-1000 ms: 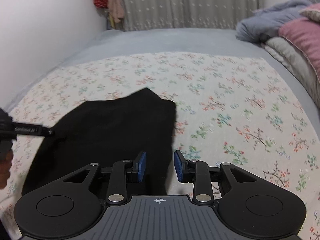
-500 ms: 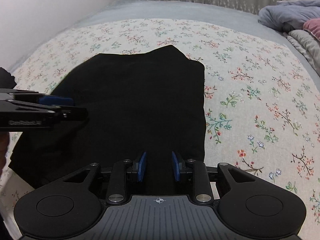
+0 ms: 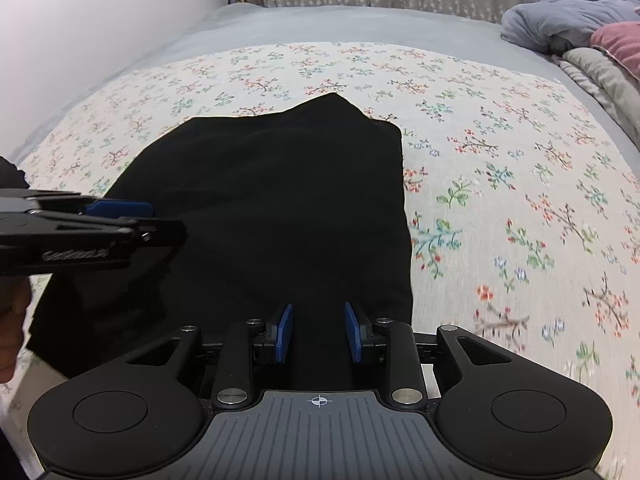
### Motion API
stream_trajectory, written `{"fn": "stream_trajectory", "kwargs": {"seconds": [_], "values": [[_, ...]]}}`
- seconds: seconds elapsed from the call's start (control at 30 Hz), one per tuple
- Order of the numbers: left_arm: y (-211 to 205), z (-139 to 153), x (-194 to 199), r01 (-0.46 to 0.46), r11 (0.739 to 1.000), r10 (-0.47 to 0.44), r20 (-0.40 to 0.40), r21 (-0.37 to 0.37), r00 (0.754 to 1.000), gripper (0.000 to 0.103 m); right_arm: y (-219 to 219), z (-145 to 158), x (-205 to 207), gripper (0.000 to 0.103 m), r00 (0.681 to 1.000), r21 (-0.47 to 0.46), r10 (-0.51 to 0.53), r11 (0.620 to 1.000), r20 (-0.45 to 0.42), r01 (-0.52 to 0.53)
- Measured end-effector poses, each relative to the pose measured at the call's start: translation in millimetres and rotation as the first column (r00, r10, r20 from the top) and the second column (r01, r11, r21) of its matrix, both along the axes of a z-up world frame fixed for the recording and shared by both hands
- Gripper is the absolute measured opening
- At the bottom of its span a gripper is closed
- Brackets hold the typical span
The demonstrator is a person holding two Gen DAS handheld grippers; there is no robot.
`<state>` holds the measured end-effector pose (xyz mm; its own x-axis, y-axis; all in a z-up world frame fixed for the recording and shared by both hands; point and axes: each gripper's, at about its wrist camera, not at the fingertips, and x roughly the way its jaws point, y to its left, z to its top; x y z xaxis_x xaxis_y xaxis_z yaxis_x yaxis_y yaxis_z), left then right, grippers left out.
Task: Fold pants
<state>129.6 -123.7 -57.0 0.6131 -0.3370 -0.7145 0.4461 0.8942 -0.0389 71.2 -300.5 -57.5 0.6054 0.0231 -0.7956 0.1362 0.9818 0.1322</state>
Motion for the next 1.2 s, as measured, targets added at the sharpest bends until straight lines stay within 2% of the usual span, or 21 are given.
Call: {"fn": "stream_trajectory", "kwargs": {"seconds": [0.13,0.27,0.4,0.5,0.53,0.63,0.7,0.83,0.9,0.97,1.0,1.07,1.2], "values": [[0,-2,-12,0.001,0.999,-0.002,0.039,0.043,0.999,0.063,3,-2,-16,0.027,1.000,-0.002,-0.011,1.000,0.007,0.011],[7,1,-27,-0.034,0.998,0.032,0.040,0.055,0.999,0.064,1,-4,-33,0.027,0.999,0.019,-0.047,0.999,0.019,0.047],[21,5,-35,-0.062,0.998,0.062,0.026,0.030,0.998,0.066,4,-5,-45,0.027,0.997,0.017,-0.066,0.998,0.041,0.066],[33,8,-37,-0.097,0.995,0.097,0.015,-0.003,0.995,0.067,-2,-3,-51,0.027,0.994,0.063,-0.093,0.994,0.052,0.090],[37,10,-38,-0.114,0.993,0.114,0.011,-0.021,0.993,0.069,-4,-2,-53,0.028,0.993,0.079,-0.101,0.992,0.055,0.097],[48,16,-43,-0.180,0.983,0.181,0.019,-0.040,0.983,0.093,-6,3,-58,0.030,0.992,0.099,-0.108,0.990,0.072,0.100],[52,20,-48,-0.212,0.976,0.214,0.037,-0.045,0.976,0.094,-4,7,-60,0.030,0.991,0.098,-0.101,0.991,0.084,0.093],[55,32,-68,-0.224,0.973,0.227,0.057,-0.058,0.972,0.095,1,16,-65,0.035,0.990,0.043,-0.091,0.995,0.111,0.087],[53,37,-84,-0.226,0.972,0.231,0.081,-0.066,0.970,0.102,6,24,-71,0.038,0.987,0.023,-0.080,0.997,0.142,0.078],[50,42,-100,-0.225,0.972,0.232,0.114,-0.067,0.966,0.103,13,32,-80,0.051,0.981,0.004,-0.082,0.997,0.178,0.083],[48,44,-108,-0.227,0.972,0.234,0.125,-0.063,0.964,0.103,17,37,-85,0.053,0.976,-0.007,-0.087,0.996,0.200,0.090],[47,45,-119,-0.226,0.972,0.233,0.129,-0.070,0.964,0.103,23,44,-99,0.061,0.963,-0.004,-0.105,0.994,0.247,0.110],[52,44,-144,-0.236,0.967,0.248,0.138,-0.093,0.959,0.103,31,46,-134,0.067,0.941,0.021,-0.164,0.986,0.296,0.165]]}}
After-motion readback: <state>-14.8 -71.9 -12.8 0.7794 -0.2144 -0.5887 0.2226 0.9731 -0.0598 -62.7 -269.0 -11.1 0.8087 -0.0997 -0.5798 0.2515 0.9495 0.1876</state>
